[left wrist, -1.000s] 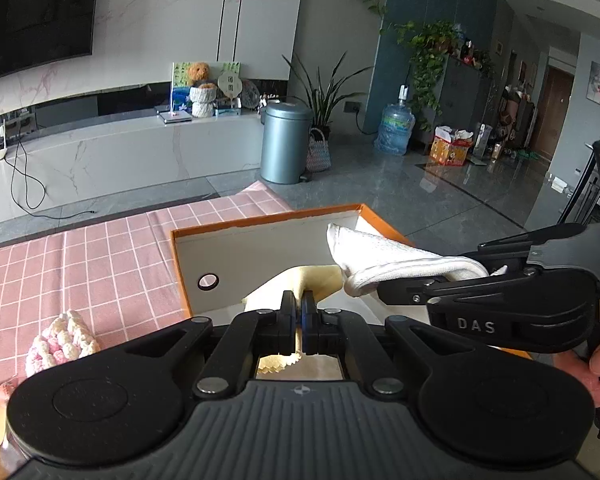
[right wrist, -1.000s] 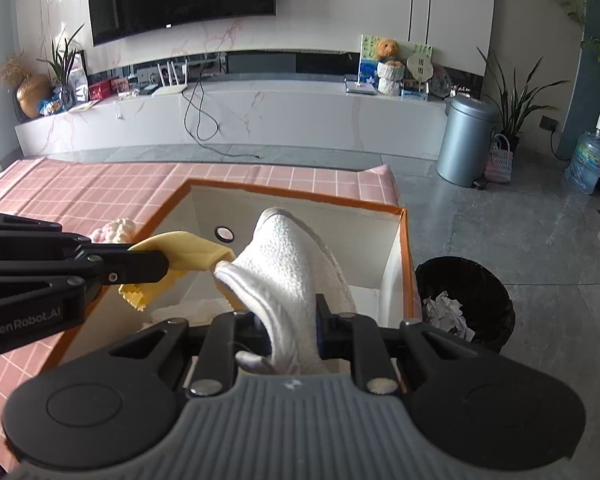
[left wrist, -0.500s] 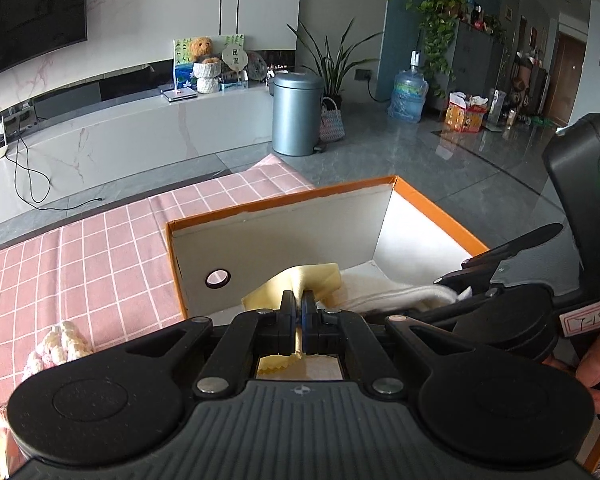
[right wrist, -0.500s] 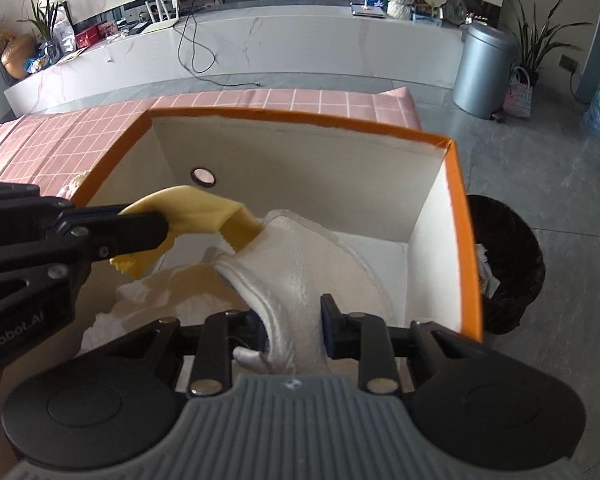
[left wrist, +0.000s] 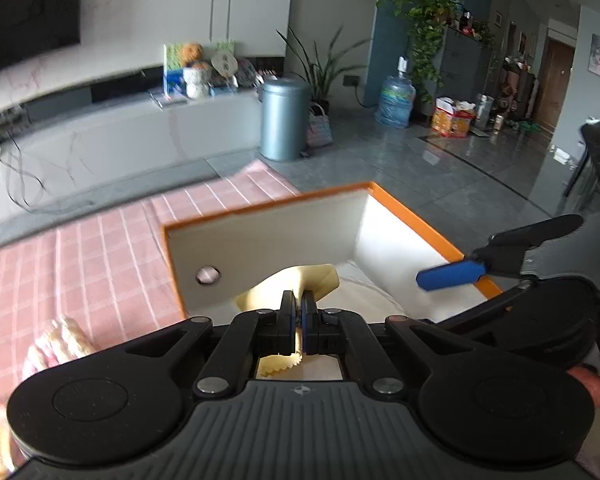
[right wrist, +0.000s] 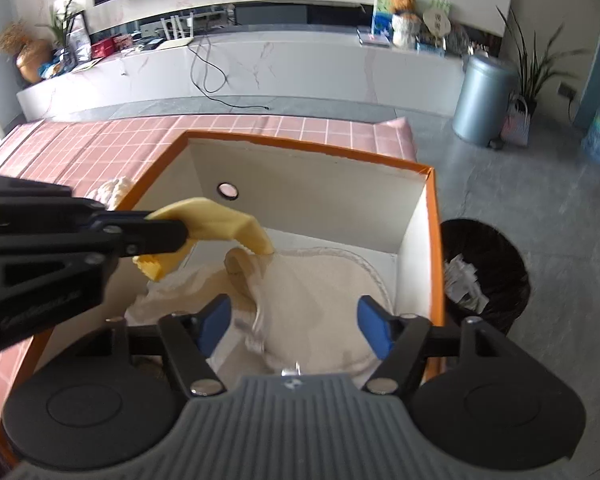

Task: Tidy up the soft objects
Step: 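Open the right tool to drop the pad while the left tool drops the yellow cloth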

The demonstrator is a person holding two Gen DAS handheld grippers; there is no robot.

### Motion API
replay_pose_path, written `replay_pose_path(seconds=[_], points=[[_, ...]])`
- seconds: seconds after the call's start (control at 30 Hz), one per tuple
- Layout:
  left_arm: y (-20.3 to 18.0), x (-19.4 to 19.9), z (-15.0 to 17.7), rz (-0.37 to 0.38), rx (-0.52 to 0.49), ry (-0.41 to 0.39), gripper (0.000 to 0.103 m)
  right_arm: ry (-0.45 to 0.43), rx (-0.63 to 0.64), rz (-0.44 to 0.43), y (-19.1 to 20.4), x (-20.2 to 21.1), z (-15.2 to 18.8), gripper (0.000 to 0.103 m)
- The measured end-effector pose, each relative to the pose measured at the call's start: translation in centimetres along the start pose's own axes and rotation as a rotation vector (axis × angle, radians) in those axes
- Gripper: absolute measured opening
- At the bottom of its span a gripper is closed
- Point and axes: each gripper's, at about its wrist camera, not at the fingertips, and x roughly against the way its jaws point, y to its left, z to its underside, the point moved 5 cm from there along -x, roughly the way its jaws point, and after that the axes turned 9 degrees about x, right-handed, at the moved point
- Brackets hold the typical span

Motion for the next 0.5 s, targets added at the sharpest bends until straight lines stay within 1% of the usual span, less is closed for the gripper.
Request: replay_pose_path(seconds=[0.07,0.13,0.27,0.33,0.43,0.47,0.5], points=[[-0.5,-0.2,0.6,0.012,-0.012,0.033,0.002,-0.001,0.028,0.012,0.2,0.8,0.7,0.071],[-1.1,-0.4,1.2,0.017,-0.030,0.058,0.002,-0.001,0.037,0.022,0.2,1.2,1.3,0.074],[-1.7,-1.1,2.3,0.020,-0.032,0.104,0.003,0.013,0.061,0.059,0.1,1.5,2.1,0.074],[-1.7,-1.3,2.6,0.013,-0.034,0.117,0.003,0.013,0.057,0.060,0.0,1.7,2.3,0.074],[-1.7,-1.3,2.8,0.005,-0.030,0.125,0.008,0.010,0.051,0.063,0.0,2.1,2.8,0.075],[-1.7,-1.1,2.9,0.003,-0.028,0.124,0.014,0.009,0.051,0.063,0.0,2.3,3.0,0.075],[-1.7,-0.9,2.8,0.000,-0.027,0.120,0.017,0.009,0.051,0.064,0.0,2.4,3.1,0.075]])
